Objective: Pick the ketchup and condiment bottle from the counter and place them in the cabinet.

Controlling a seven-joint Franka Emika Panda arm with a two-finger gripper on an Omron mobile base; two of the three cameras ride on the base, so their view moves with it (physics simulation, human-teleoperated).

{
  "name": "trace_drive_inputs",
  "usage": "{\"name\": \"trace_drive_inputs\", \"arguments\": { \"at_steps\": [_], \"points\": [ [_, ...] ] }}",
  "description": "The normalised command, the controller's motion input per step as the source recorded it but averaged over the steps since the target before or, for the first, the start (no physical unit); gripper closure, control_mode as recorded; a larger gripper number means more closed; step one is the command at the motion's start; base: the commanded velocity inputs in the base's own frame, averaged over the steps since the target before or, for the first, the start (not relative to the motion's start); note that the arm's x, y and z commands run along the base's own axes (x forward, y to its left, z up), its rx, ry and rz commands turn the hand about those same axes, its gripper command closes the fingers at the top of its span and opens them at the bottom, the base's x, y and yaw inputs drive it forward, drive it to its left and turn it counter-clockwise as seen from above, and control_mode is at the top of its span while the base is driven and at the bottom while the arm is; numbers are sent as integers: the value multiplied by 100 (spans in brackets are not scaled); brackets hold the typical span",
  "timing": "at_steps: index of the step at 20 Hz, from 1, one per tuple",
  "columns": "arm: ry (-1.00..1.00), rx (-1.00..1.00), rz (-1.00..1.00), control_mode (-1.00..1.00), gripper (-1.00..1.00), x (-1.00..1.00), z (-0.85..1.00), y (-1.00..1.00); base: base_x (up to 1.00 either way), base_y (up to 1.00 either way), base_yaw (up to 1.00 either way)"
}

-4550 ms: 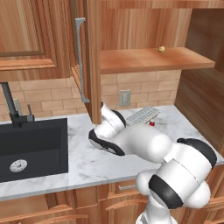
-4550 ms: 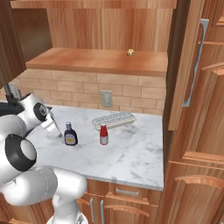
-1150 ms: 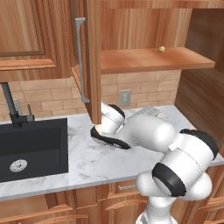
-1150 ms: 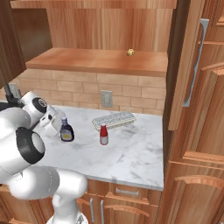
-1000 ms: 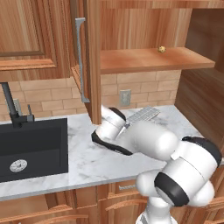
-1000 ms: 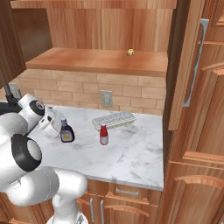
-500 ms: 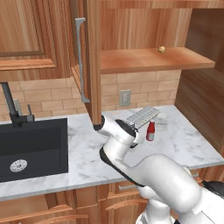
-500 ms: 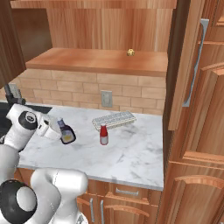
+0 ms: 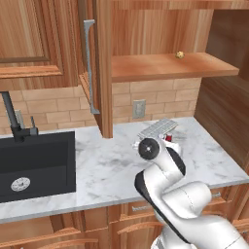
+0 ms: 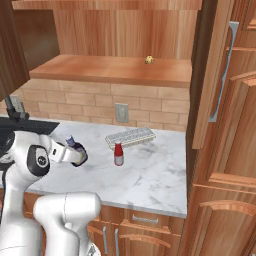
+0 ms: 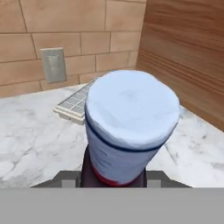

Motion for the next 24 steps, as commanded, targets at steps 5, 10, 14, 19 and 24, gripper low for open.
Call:
{"name": "trace_drive_inputs", "arguments": {
  "at_steps": [5,10,14,19,24],
  "points": [
    [-3,0,38,-100,100,-27,65,-23,0,0,0],
    [0,0,32,-100,100,-16,54,-5,0,0,0],
    [0,0,30,-100,100,-25,39,0,0,0,0],
    [0,-1,25,-100,100,-28,46,0,0,0,0],
    [-2,-3,16,-100,100,-12,72,0,0,0,0]
  ]
}}
